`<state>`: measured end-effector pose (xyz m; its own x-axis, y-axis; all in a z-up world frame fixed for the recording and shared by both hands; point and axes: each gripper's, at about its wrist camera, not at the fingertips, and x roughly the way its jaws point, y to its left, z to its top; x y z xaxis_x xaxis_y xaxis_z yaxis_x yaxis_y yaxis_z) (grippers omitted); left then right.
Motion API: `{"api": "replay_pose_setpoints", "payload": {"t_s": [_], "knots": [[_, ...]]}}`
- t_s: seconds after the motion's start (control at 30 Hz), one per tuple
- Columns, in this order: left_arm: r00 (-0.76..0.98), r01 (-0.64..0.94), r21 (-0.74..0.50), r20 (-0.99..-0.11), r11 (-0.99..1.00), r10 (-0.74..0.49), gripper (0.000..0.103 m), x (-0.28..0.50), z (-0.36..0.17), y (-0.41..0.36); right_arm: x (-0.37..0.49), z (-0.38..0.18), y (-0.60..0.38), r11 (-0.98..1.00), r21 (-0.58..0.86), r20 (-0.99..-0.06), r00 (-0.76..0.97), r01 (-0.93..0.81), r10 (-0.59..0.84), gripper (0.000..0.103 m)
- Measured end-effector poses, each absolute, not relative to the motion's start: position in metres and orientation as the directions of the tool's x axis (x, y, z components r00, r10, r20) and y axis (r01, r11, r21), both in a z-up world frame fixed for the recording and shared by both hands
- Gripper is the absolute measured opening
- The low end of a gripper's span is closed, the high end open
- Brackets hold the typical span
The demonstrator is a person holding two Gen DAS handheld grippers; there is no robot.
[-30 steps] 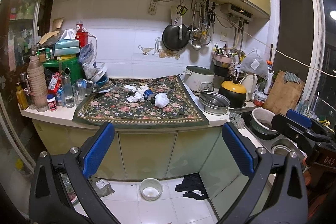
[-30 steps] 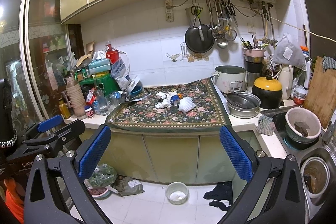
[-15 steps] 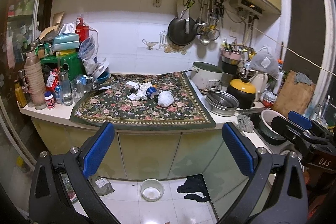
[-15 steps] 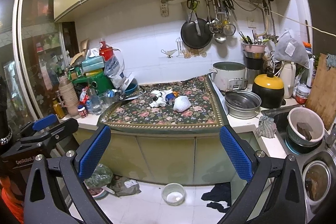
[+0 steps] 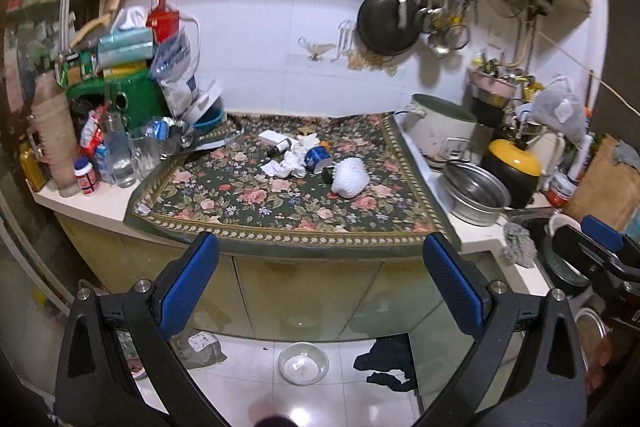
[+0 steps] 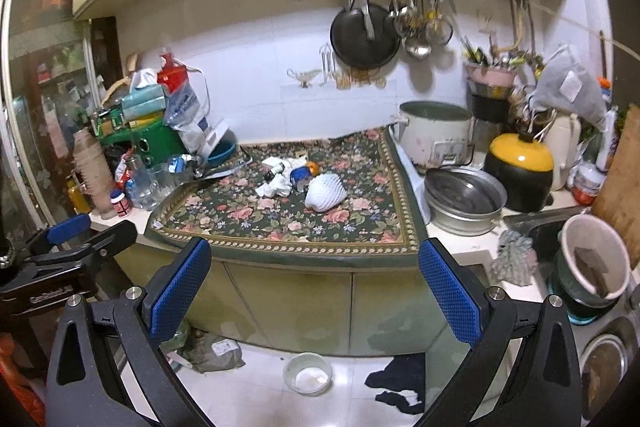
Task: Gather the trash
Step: 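Grasp the crumpled white tissues with the left gripper while the right grasps the white foam net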
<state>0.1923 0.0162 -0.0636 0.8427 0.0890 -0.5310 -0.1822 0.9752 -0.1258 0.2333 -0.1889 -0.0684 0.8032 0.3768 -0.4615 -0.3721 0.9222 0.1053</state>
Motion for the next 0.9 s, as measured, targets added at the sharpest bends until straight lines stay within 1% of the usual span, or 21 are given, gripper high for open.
{"api": "replay_pose_setpoints", "payload": {"t_s": [0.23, 0.4, 0.6, 0.73, 0.83, 0.9], "knots": [[0.802, -0.201, -0.156, -0.594, 0.967, 0.071, 0.103, 0.295, -0.097, 0.078, 0.305, -0.091, -0.161, 0.933, 0.128, -0.529, 0.773, -0.335, 0.35, 0.103], [0.747, -0.183, -0.131, -0.662, 0.974, 0.051, 0.102, 0.376, -0.118, 0.122, 0.37, -0.103, -0.133, 0.945, 0.169, -0.588, 0.741, -0.28, 0.325, 0.103], [0.698, -0.146, -0.116, -0.716, 0.982, 0.019, 0.097, 0.452, -0.144, 0.16, 0.433, -0.117, -0.102, 0.965, 0.175, -0.639, 0.724, -0.193, 0.261, 0.102], [0.661, -0.128, -0.124, -0.75, 0.984, -0.008, 0.091, 0.495, -0.163, 0.171, 0.468, -0.132, -0.088, 0.97, 0.187, -0.672, 0.701, -0.153, 0.24, 0.096], [0.639, -0.108, -0.142, -0.768, 0.984, -0.041, 0.09, 0.526, -0.178, 0.176, 0.496, -0.145, -0.077, 0.968, 0.211, -0.707, 0.662, -0.138, 0.249, 0.09], [0.629, -0.111, -0.146, -0.776, 0.983, -0.044, 0.089, 0.54, -0.187, 0.176, 0.514, -0.156, -0.074, 0.964, 0.23, -0.726, 0.636, -0.132, 0.26, 0.089]]}}
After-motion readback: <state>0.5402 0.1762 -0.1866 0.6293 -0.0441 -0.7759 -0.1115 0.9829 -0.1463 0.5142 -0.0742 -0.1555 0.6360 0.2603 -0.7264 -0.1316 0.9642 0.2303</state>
